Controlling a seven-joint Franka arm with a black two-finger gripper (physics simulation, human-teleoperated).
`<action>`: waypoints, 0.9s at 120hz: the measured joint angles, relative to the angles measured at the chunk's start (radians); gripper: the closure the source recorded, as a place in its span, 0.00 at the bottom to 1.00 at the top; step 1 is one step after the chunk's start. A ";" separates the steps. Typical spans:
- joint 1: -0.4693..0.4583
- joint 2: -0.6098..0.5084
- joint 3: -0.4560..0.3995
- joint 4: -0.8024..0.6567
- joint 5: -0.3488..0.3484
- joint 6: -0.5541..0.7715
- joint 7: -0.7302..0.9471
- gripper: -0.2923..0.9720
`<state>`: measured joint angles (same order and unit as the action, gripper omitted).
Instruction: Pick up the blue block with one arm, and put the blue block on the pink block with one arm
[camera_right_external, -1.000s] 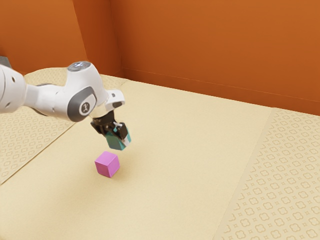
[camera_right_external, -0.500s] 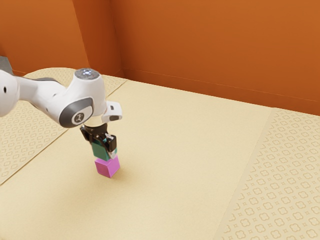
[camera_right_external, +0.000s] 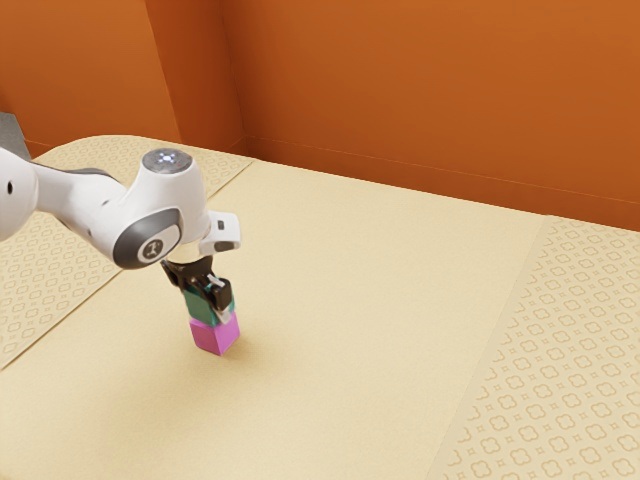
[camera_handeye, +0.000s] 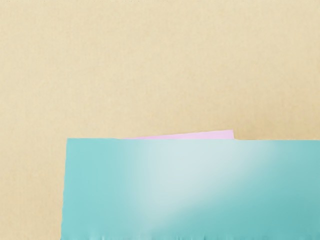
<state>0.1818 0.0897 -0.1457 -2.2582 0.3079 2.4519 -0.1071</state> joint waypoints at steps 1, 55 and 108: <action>0.000 0.000 0.000 0.000 0.000 0.001 0.001 0.71; 0.005 -0.006 0.020 -0.005 -0.101 0.017 0.189 0.31; 0.013 -0.169 0.054 -0.007 -0.126 -0.062 0.298 0.26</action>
<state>0.1945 -0.0794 -0.0913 -2.2649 0.1822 2.3903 0.1905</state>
